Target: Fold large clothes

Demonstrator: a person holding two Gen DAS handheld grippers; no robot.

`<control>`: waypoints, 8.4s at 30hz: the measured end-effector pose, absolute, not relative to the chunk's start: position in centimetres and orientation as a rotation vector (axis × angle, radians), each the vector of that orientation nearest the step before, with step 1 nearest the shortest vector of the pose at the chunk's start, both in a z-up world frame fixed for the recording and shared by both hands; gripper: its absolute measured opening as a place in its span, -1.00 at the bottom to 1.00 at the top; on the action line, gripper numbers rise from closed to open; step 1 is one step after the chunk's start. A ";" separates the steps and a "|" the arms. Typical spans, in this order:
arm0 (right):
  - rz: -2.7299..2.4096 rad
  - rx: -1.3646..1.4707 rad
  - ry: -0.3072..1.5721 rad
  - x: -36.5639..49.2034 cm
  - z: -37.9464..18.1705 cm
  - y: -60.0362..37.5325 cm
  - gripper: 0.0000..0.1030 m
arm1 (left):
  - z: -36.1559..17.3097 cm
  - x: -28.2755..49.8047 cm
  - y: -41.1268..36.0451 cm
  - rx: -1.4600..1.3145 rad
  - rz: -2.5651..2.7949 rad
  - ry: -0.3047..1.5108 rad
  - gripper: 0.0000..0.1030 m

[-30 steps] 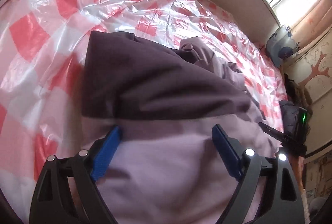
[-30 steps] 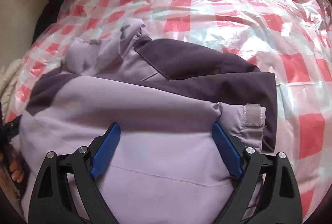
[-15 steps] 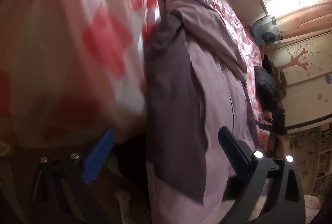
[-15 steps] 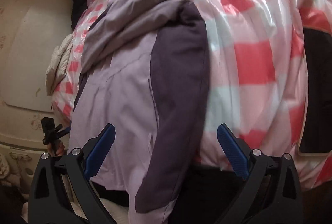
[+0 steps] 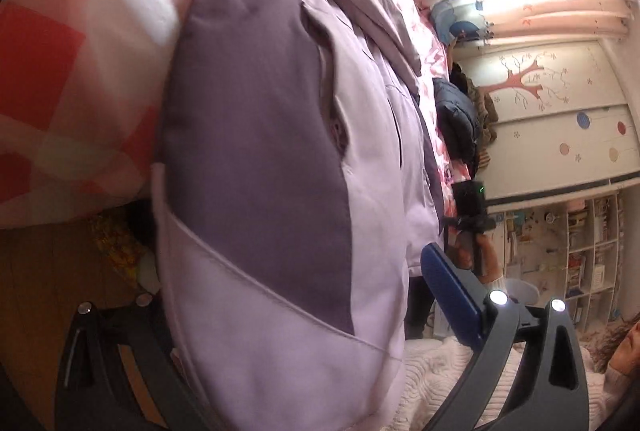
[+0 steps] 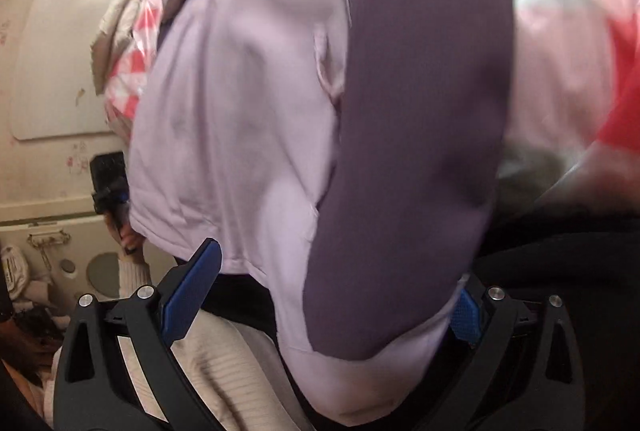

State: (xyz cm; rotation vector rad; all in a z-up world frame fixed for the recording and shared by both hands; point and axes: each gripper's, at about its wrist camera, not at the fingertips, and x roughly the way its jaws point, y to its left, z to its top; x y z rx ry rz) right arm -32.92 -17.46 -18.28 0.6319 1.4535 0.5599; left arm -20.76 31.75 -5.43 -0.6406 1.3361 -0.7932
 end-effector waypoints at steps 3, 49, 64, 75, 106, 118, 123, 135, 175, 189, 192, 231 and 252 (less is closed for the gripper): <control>0.651 0.686 1.398 -33.4 -18.8 -16.2 0.43 | -5.7 -21.7 32.0 -0.614 -0.731 1.344 0.85; 0.936 0.880 0.772 -45.4 -14.2 -26.5 -0.55 | 0.5 -29.9 31.9 -0.668 -0.910 1.154 -0.64; 0.933 0.926 0.911 -49.1 -20.2 -28.7 -0.07 | -3.6 -32.5 33.9 -0.650 -0.877 1.281 0.52; 1.080 0.872 0.468 -49.7 -10.1 -28.6 -0.39 | 7.6 -34.3 33.8 -0.576 -0.946 0.912 -0.67; 0.979 1.024 0.316 -40.5 -4.4 -32.1 -0.40 | 13.5 -30.8 30.3 -0.319 -0.577 0.575 -0.66; 0.944 1.077 0.279 -32.9 -2.6 -32.8 -0.40 | 13.7 -23.0 31.7 -0.561 -0.645 0.581 -0.66; 0.895 1.108 0.307 -27.3 -2.0 -33.4 -0.40 | 13.6 -17.4 31.8 -0.679 -0.655 0.613 -0.66; 0.573 1.206 0.544 -9.3 -7.8 -33.8 -0.39 | 3.9 1.2 29.8 -0.817 -0.429 0.818 -0.64; 0.139 0.373 0.905 12.8 -11.0 -19.8 0.87 | -2.9 14.9 16.1 -0.380 -0.272 0.987 0.84; 0.080 0.427 0.892 12.8 -12.8 -23.7 0.86 | -3.1 13.3 19.7 -0.440 -0.272 0.913 0.84; 0.064 0.380 0.928 13.0 -12.4 -23.2 0.86 | -2.8 13.6 18.5 -0.341 -0.236 0.959 0.84; 0.143 0.154 0.912 7.8 -9.8 -14.0 0.87 | -1.0 3.8 19.0 -0.169 -0.141 0.801 0.85; -0.005 0.373 0.697 -3.0 -13.3 -26.0 0.89 | -2.0 -1.0 18.2 -0.076 -0.143 0.671 0.86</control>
